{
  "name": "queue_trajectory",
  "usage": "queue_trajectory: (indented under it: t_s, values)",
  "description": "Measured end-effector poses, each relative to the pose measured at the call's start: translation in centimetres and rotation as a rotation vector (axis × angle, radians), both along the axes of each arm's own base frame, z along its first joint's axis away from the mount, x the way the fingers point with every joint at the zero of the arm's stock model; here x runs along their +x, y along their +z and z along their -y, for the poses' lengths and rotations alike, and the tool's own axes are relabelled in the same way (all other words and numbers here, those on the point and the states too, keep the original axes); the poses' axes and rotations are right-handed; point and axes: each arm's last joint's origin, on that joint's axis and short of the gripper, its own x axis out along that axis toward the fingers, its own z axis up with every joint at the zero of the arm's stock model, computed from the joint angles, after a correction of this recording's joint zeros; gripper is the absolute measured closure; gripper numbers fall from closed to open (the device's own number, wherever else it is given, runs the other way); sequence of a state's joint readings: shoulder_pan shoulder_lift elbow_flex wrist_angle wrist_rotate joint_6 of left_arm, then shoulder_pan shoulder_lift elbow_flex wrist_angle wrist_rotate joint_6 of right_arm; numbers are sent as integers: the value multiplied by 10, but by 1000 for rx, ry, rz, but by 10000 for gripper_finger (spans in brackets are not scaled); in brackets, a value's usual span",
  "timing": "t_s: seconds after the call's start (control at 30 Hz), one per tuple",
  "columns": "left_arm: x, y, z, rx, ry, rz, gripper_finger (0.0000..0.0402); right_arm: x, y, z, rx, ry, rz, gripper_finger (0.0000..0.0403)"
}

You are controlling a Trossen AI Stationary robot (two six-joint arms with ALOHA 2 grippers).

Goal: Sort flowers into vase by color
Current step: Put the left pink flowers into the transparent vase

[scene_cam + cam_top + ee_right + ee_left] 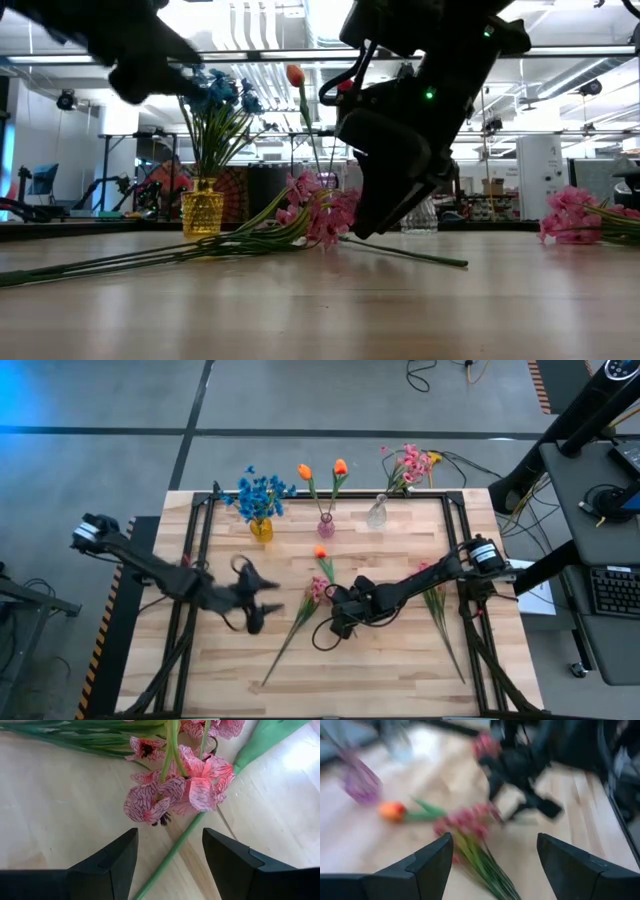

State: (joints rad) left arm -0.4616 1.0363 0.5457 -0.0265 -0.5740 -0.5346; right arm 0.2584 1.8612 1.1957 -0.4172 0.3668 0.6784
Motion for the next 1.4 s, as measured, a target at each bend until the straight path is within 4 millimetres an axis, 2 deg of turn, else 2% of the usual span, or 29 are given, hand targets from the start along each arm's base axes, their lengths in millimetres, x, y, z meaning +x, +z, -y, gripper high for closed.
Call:
queue_trajectory:
  t_s: [0.13,0.3,0.57,0.7,0.9,1.1,1.23,1.4]
  values:
    - [17,-26,23,-48,-14,-99,138,-4,4,1,-23,19,-56,188]
    - [41,-44,45,-89,-6,-194,139,-11,14,1,-38,28,-108,188]
    - [70,-85,67,-46,90,-435,139,-28,41,-1,-54,70,-132,188]
    - [80,-96,72,-29,162,-487,136,-38,59,-3,-53,86,-119,188]
    - [90,-104,78,10,181,-500,120,-49,82,-9,-39,108,-52,188]
    - [90,-108,77,34,222,-491,117,-55,89,-18,-73,118,-16,188]
    - [88,-110,75,28,235,-492,147,-56,87,-22,-75,130,-20,188]
    - [86,-112,75,-3,259,-493,229,-56,86,-23,-77,134,-25,188]
